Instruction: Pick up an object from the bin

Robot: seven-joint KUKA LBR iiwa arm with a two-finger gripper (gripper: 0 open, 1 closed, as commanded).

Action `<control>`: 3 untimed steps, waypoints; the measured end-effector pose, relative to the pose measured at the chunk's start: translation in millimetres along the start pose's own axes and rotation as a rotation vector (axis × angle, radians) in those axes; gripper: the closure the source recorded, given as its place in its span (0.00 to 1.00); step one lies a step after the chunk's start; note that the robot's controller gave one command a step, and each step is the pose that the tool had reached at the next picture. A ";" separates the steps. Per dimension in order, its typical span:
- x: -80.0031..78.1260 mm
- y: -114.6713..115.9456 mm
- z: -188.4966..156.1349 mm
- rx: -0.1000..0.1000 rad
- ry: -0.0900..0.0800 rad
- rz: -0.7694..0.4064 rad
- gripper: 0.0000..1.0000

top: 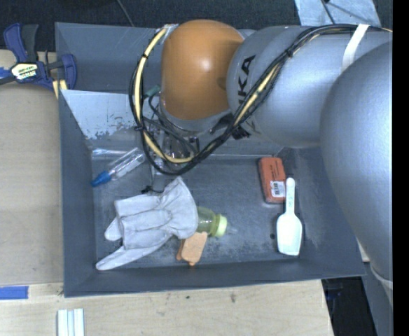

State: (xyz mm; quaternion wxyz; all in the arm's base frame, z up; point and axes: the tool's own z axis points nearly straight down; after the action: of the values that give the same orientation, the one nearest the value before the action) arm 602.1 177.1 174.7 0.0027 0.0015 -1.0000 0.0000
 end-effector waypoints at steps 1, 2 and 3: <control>-1.9 -0.9 -5.3 -0.001 -0.008 0.003 0.00; 26.1 -20.0 58.3 -0.003 -0.011 -0.097 0.00; 34.2 -22.0 67.3 -0.006 -0.012 -0.109 0.00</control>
Offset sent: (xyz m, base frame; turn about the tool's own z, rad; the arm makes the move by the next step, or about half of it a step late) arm -0.0474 -0.0346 -0.1047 -0.1632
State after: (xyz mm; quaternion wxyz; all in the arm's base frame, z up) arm 567.6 155.0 107.5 -0.0032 0.0562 -0.9984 -0.0033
